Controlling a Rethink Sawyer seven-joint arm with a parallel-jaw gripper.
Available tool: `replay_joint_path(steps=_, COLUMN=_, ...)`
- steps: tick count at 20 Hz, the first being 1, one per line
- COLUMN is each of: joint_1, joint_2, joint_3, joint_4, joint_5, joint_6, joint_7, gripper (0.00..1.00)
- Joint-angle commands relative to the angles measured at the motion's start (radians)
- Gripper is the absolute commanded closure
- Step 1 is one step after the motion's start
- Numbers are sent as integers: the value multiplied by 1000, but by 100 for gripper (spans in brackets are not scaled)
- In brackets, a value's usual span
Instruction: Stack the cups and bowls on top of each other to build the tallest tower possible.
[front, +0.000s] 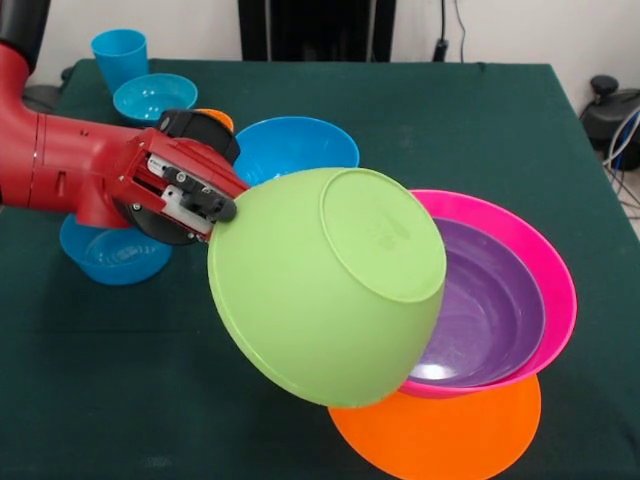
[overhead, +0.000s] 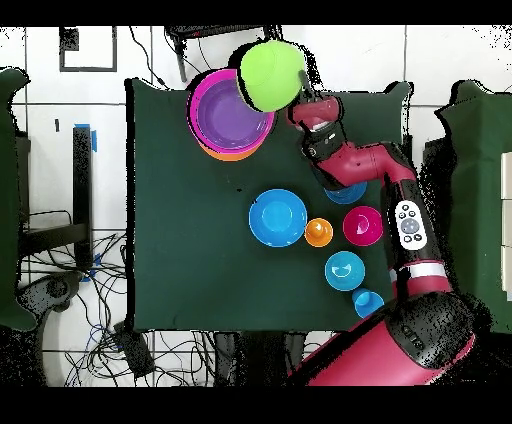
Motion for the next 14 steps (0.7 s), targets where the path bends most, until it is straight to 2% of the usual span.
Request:
replay_joint_path(steps=1, joint_1=76, joint_2=-182, joint_3=-192, joint_4=138, joint_5=69, joint_6=337, joint_7=216, gripper=100)
replay_joint_path(steps=14, joint_1=75, joint_2=-189, joint_3=-163, joint_4=115, joint_5=103, joint_6=398, joint_7=219, gripper=100)
